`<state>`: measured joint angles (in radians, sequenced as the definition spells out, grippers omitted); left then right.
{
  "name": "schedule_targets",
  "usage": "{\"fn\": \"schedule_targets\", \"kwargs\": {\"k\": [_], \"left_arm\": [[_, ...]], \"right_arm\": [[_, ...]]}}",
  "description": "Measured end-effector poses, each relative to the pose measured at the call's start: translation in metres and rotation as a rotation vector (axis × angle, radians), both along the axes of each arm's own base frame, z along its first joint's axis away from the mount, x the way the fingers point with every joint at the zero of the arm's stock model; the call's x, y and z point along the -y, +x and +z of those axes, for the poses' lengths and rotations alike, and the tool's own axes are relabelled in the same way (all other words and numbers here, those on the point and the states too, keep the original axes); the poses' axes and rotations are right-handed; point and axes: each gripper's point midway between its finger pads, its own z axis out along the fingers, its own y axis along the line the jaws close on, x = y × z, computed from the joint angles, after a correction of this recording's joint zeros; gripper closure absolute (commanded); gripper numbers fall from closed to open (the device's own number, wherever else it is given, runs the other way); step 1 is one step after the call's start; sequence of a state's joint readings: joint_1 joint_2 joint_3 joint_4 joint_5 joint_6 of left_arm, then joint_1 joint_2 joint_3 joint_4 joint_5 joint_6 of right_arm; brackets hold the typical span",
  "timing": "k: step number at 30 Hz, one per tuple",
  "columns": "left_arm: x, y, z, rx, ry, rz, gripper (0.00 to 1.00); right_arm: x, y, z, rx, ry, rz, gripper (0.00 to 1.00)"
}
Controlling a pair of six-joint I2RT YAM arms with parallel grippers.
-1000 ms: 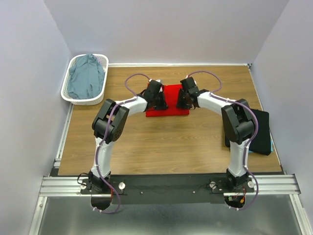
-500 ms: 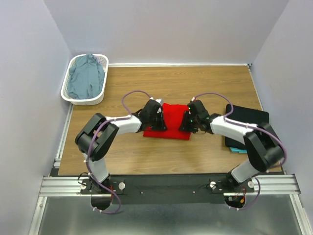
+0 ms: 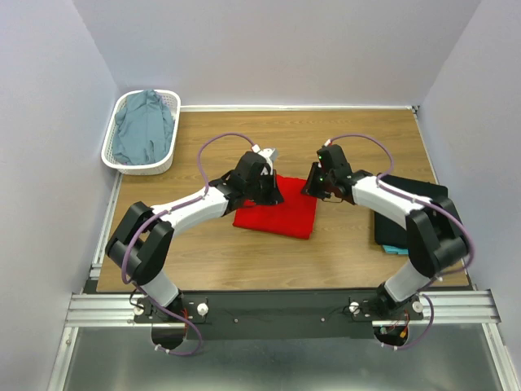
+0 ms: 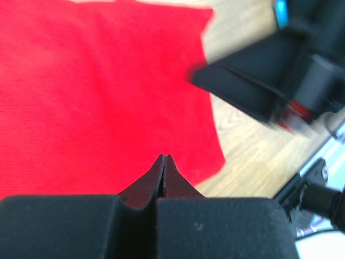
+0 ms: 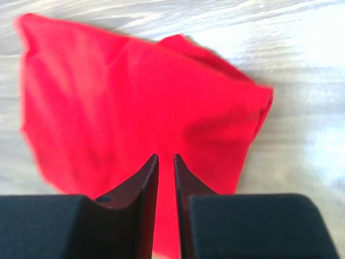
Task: Fold and stack the t-shirts
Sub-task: Fold the tshirt
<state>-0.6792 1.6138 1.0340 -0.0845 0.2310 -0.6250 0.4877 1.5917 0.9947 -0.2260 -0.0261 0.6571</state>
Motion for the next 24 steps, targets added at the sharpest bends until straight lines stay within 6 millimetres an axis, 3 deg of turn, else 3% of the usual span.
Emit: {"fn": "schedule_targets", "kwargs": {"k": [3,7,10,12,14,19,22,24], "left_arm": [[0.009,-0.018,-0.012,-0.025,-0.004,-0.044,1.00],[0.014,-0.049,-0.051,-0.105,0.019,-0.101,1.00],[0.009,-0.068,-0.083,-0.179,0.052,-0.118,1.00],[0.006,-0.073,-0.094,-0.210,0.061,-0.112,1.00],[0.008,-0.075,-0.094,-0.212,0.046,-0.122,1.00],[0.010,-0.074,-0.093,-0.206,0.034,-0.128,1.00],[0.014,-0.075,-0.085,-0.205,0.020,-0.143,1.00],[0.017,-0.074,-0.073,-0.191,0.000,-0.155,1.00]], "right_arm": [[0.007,0.012,-0.027,-0.055,-0.035,-0.015,0.77],[0.026,0.031,-0.052,-0.104,-0.069,-0.054,0.79],[0.033,0.047,-0.059,-0.114,-0.055,-0.068,0.79],[0.036,0.051,-0.059,-0.108,-0.049,-0.072,0.79],[0.039,0.053,-0.059,-0.111,-0.036,-0.074,0.79],[0.042,0.053,-0.055,-0.118,-0.004,-0.067,0.67],[0.044,0.051,-0.041,-0.100,0.020,-0.062,0.59],[0.047,0.050,-0.020,-0.066,0.049,-0.065,0.54]]}}
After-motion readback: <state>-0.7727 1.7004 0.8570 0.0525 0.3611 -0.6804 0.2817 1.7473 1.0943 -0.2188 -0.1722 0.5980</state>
